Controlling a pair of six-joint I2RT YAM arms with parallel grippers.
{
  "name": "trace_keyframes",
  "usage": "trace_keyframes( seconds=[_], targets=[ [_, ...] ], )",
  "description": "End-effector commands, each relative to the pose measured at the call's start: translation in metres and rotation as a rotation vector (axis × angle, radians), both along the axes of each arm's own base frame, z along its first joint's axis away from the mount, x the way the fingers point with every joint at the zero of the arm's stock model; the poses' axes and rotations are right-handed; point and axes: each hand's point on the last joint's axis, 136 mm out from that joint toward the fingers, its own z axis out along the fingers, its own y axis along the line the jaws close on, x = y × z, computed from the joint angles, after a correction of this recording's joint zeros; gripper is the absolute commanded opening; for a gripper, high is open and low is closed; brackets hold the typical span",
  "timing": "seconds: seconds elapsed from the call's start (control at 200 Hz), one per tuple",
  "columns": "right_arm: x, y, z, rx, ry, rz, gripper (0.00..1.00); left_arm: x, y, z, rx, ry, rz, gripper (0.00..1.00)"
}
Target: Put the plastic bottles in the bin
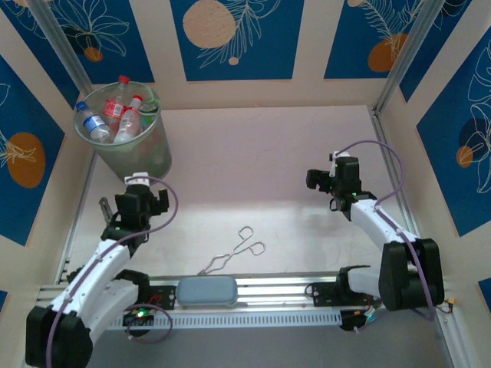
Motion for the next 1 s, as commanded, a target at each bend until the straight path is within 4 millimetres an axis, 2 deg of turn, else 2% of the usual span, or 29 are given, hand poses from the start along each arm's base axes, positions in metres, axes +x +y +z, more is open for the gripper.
trace_keyframes(
  seconds=[0.0,0.115,0.18,0.32,0.545,0.67,0.79,0.865,0.905,0.995],
  targets=[
    [0.021,-0.008,0.009,-0.059,-0.127,-0.020,0.99,0.026,0.000,0.023,0.025,-0.192,0.020,1.00],
    [0.026,-0.006,-0.004,-0.095,-0.160,-0.006,0.99,0.041,-0.011,0.015,0.085,-0.200,-0.068,1.00],
    [0.027,-0.005,-0.007,-0.118,-0.172,0.003,0.99,0.047,-0.011,0.004,0.126,-0.174,-0.080,1.00],
    [0.027,-0.004,0.002,-0.144,-0.247,0.020,0.99,0.056,-0.010,-0.012,0.151,-0.214,-0.101,1.00],
    [0.031,-0.009,0.008,-0.124,-0.303,0.008,0.99,0.082,-0.008,-0.011,0.166,-0.232,-0.127,1.00],
    [0.034,-0.009,0.010,-0.054,-0.344,0.009,0.99,0.083,-0.013,-0.014,0.141,-0.225,-0.157,1.00],
    [0.041,-0.007,-0.006,-0.044,-0.346,0.021,0.99,0.084,-0.014,-0.010,0.087,-0.270,-0.163,1.00],
    [0.040,-0.009,-0.010,-0.028,-0.336,0.016,0.99,0.085,-0.013,-0.022,0.063,-0.288,-0.163,1.00],
    [0.041,-0.011,-0.013,-0.026,-0.343,0.012,0.99,0.087,-0.015,-0.021,0.064,-0.328,-0.167,1.00],
    [0.040,-0.010,-0.014,-0.020,-0.337,0.019,0.99,0.094,-0.019,-0.036,0.062,-0.285,-0.192,1.00]
  ],
)
